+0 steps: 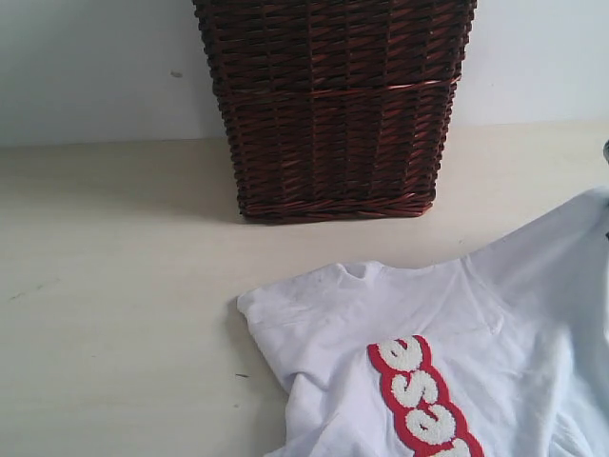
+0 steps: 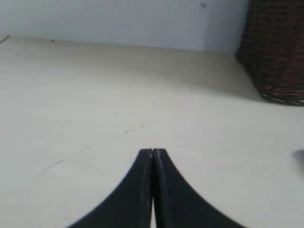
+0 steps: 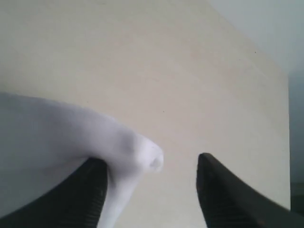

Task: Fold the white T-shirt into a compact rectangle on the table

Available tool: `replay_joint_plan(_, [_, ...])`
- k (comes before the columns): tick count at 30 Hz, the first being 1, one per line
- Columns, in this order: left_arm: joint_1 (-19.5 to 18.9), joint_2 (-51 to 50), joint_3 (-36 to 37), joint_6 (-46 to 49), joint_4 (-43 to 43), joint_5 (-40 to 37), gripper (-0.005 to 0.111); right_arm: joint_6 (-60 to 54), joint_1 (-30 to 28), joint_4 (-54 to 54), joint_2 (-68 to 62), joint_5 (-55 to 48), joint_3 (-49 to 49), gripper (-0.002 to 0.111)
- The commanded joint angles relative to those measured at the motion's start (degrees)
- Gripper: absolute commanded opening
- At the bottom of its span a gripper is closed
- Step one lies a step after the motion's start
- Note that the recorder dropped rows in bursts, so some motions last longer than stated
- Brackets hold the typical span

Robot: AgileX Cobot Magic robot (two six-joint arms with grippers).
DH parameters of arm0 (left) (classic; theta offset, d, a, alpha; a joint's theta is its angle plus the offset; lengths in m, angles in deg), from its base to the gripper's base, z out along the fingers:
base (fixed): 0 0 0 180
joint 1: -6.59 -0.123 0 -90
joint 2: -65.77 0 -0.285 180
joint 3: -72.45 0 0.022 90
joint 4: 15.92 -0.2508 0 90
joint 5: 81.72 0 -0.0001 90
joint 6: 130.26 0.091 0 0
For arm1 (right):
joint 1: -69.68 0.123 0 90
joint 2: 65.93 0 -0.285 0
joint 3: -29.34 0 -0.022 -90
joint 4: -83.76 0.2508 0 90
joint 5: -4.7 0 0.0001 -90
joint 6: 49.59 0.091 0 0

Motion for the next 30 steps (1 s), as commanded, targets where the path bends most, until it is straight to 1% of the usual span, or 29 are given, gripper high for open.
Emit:
replay_joint_plan(1, [-0.09,0.38,-0.16,-0.20,0.14,0.52,0.000,2.79,0.76,-0.28,3.36,1.15,0.27,0.060])
replay_joint_plan(3, [-0.09,0.38,-0.16,-0.20,0.14,0.52,0.000,7.36,2.51,-0.28,7.05,0.78,-0.31,0.058])
replay_joint_plan(4, [-0.09,0.38,-0.16,-0.20,0.14,0.52,0.000,9.44,3.91,-0.56,9.60,0.19,-0.63,0.054])
replay_joint_plan(6, [-0.09,0.38,-0.16,-0.20,0.14,0.52,0.000,9.67,7.08,-1.31,12.24,-0.73,-1.43,0.047])
replay_joint_plan(7, [-0.09,0.38,-0.16,-0.20,0.14,0.52,0.000,9.67,9.46,-2.06,13.46,-1.56,-2.27,0.041])
replay_joint_plan(10, [-0.09,0.38,-0.16,-0.20,0.14,0.52,0.000,8.72,14.62,-2.84,14.06,-3.62,-4.87,0.027])
replay_joint_plan(12, [-0.09,0.38,-0.16,-0.20,0.14,0.52,0.000,8.16,16.03,-3.33,13.29,-4.33,-5.91,0.022])
replay_joint_plan(15, [-0.09,0.38,-0.16,-0.20,0.14,0.52,0.000,12.03,16.41,-1.16,12.02,-5.39,-6.03,0.022])
replay_joint_plan(17, [-0.09,0.38,-0.16,-0.20,0.14,0.52,0.000,15.99,17.92,-0.23,11.97,-5.39,-6.03,0.022])
replay_joint_plan(19, [-0.09,0.38,-0.16,-0.20,0.14,0.52,0.000,16.52,20.35,-2.01,11.85,-5.39,-6.03,0.020])
replay_joint_plan(20, [-0.09,0.38,-0.16,-0.20,0.14,0.52,0.000,16.52,21.48,-3.70,11.47,-5.39,-6.03,0.018])
replay_joint_plan(24, [-0.09,0.38,-0.16,-0.20,0.14,0.52,0.000,16.52,26.54,-12.29,6.38,-6.24,-6.03,0.001])
replay_joint_plan(26, [-0.09,0.38,-0.16,-0.20,0.14,0.52,0.000,16.52,28.33,-14.02,2.68,-8.30,-6.03,0.000])
replay_joint_plan(30, [-0.09,0.38,-0.16,-0.20,0.14,0.52,0.000,16.01,32.29,-13.90,-4.18,-14.26,-6.03,0.000])
